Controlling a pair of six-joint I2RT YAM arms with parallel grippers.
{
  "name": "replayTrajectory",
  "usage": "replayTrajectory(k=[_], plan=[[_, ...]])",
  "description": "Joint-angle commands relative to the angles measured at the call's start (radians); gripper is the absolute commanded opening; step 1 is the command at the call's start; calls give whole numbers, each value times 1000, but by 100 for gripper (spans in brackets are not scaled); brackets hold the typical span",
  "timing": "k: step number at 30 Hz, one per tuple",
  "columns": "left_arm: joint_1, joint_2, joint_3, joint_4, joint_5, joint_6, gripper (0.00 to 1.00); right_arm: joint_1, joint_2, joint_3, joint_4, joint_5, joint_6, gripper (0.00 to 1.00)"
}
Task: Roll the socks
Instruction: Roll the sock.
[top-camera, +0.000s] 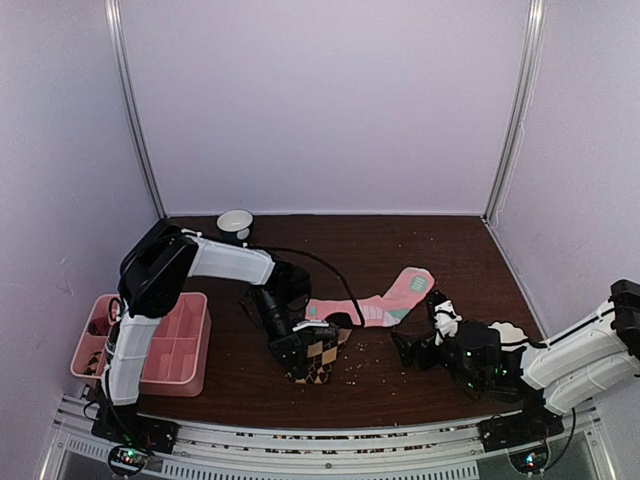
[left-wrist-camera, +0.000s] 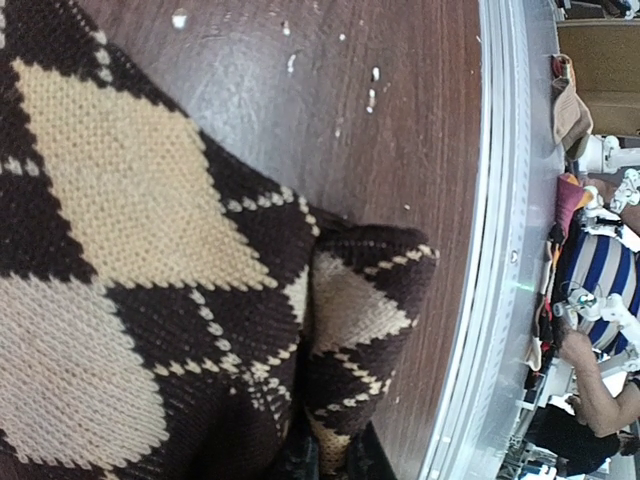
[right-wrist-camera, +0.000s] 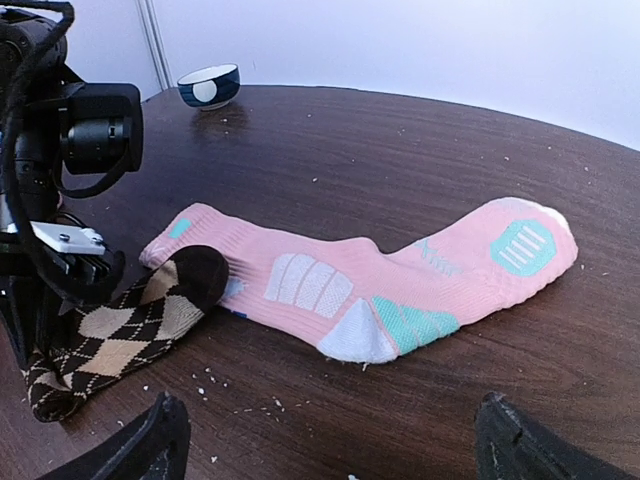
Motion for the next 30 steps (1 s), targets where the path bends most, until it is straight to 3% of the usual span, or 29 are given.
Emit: replayTrajectory(k=[1, 5, 8, 11, 19, 27, 30], plan=[[4, 73, 18, -15, -66, -19, 5, 19, -59, 25, -93, 69, -51, 100], [4, 84, 26, 0, -128, -49, 5, 60, -60, 20, -28, -118, -195, 100], [5, 95, 36, 2, -156, -53, 4, 187, 24, 142, -204, -83, -325, 100], [4, 101, 44, 0, -159, -53, 5, 277, 128, 215, -223, -71, -403, 98], [5, 109, 55, 0, -186, -50, 4, 309, 422, 476, -280, -228, -539, 65], [5, 105, 56, -1, -191, -43, 5, 254, 563, 593, -299, -333, -555, 47], [5, 107, 58, -1, -191, -40, 7, 237, 587, 612, -315, -359, -556, 35]])
